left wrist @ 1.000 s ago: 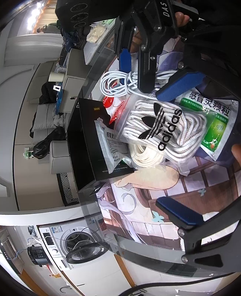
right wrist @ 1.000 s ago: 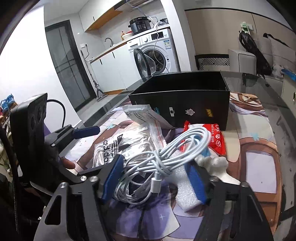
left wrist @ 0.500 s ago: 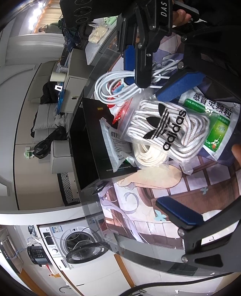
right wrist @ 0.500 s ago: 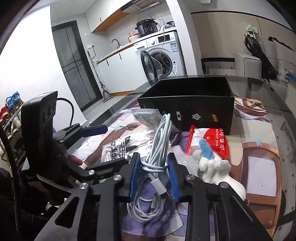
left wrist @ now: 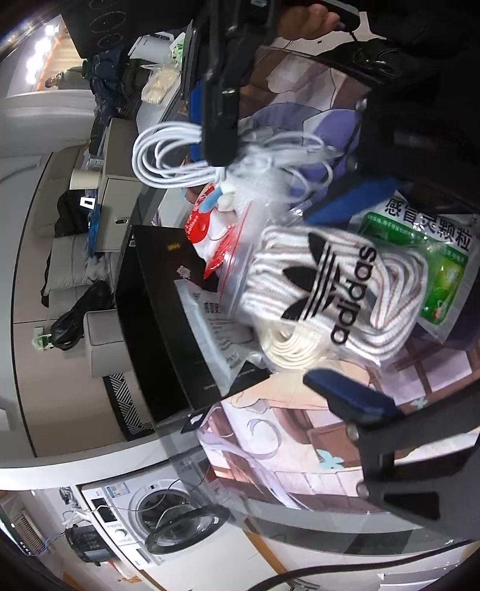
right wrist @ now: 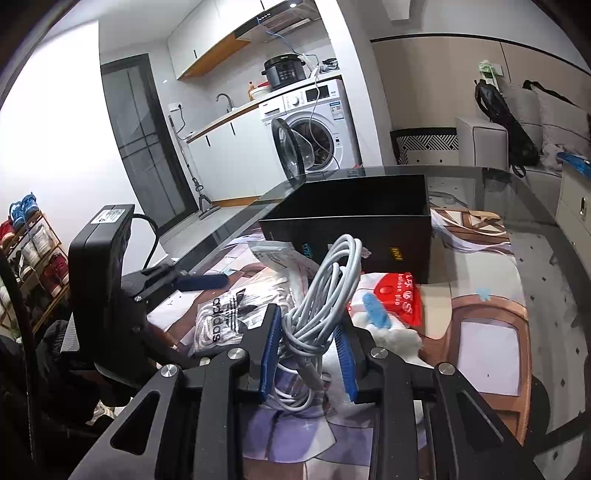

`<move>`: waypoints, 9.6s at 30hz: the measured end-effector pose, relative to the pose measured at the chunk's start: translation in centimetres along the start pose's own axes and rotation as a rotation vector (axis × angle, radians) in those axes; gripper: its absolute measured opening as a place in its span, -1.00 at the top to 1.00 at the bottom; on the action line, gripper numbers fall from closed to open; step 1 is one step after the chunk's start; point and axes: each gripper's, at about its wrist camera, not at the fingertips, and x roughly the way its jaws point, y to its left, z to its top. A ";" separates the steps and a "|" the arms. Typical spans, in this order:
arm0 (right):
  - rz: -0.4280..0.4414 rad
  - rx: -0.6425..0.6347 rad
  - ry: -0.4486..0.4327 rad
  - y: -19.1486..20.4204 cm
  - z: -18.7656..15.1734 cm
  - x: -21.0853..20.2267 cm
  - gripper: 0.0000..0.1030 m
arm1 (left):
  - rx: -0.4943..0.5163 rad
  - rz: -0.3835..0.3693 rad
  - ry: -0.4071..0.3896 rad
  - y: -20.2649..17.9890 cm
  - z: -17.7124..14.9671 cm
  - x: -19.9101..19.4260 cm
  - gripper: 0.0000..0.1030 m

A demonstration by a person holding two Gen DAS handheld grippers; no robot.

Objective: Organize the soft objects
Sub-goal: 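Grasp the clear adidas rope bag with the left tool while the right tool lifts the cable, then carry the rope bag and the cable over the black box with both tools, then lower both items into the black box and open both tools, then withdraw both tools from the box back over the remaining items, then lower the left tool onto the green medicine packet and grasp it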

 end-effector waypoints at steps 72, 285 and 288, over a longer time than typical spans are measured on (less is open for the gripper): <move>-0.132 -0.042 -0.242 -0.4 8.0 -2.3 0.51 | -0.187 -0.010 -0.291 4.8 6.9 -4.9 0.23; -0.172 -0.066 0.324 -8.3 0.2 5.2 -0.99 | 0.138 -0.228 0.115 -0.4 -2.5 -0.9 -0.51; -0.175 -0.070 0.324 -8.1 0.2 5.3 -0.99 | 0.153 -0.243 0.099 -0.7 -2.4 -1.4 -0.06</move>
